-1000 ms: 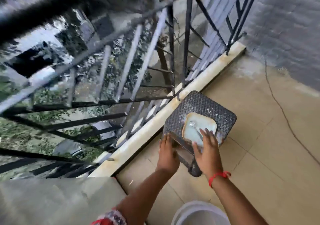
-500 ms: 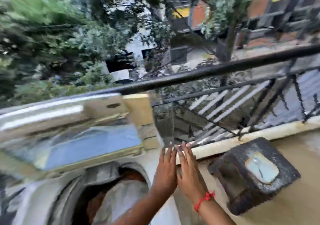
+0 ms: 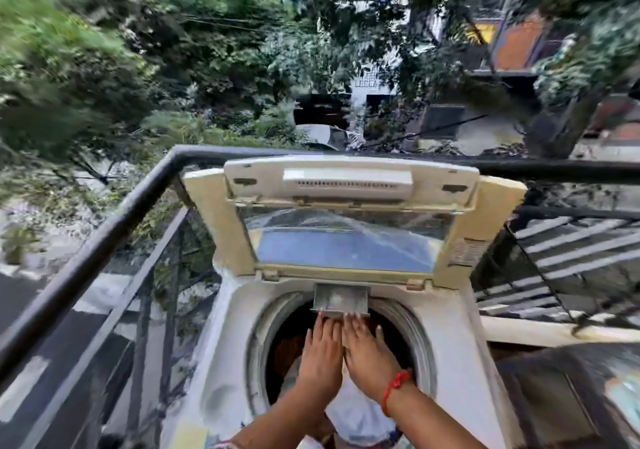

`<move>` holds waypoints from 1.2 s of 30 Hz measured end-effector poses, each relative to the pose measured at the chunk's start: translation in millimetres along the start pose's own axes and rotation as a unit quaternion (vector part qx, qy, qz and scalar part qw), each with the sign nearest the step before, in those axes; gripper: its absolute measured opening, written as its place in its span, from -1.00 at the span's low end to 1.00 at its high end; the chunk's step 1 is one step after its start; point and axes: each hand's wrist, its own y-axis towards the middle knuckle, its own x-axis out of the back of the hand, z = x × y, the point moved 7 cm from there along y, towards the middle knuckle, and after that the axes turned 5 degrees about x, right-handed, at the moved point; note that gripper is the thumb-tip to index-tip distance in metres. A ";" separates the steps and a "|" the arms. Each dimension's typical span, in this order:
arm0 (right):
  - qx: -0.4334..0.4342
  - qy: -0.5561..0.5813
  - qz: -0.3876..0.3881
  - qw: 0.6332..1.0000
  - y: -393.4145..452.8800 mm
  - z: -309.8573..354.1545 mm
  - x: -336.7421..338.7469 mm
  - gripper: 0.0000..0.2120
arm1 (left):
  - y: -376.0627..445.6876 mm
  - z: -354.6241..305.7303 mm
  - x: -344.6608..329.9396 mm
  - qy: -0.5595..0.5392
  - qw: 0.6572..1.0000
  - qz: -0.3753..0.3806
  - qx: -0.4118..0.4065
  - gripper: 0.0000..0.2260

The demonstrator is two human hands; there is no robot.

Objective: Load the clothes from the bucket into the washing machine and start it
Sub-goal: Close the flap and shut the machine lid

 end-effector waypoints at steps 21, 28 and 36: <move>-0.103 0.059 0.033 0.992 43.4 -15.7 -6.7 -0.38 | 59.2 33.0 -37.2 0.018 0.998 0.045 -0.048 -0.29; -0.087 0.068 0.052 0.993 65.1 -22.4 -2.6 -0.37 | 81.1 28.8 -34.7 0.035 0.996 0.069 -0.042 -0.32; -0.023 0.111 0.034 0.993 60.5 -14.8 45.5 -0.62 | 68.1 23.1 -9.4 0.069 0.986 0.153 -0.016 -0.24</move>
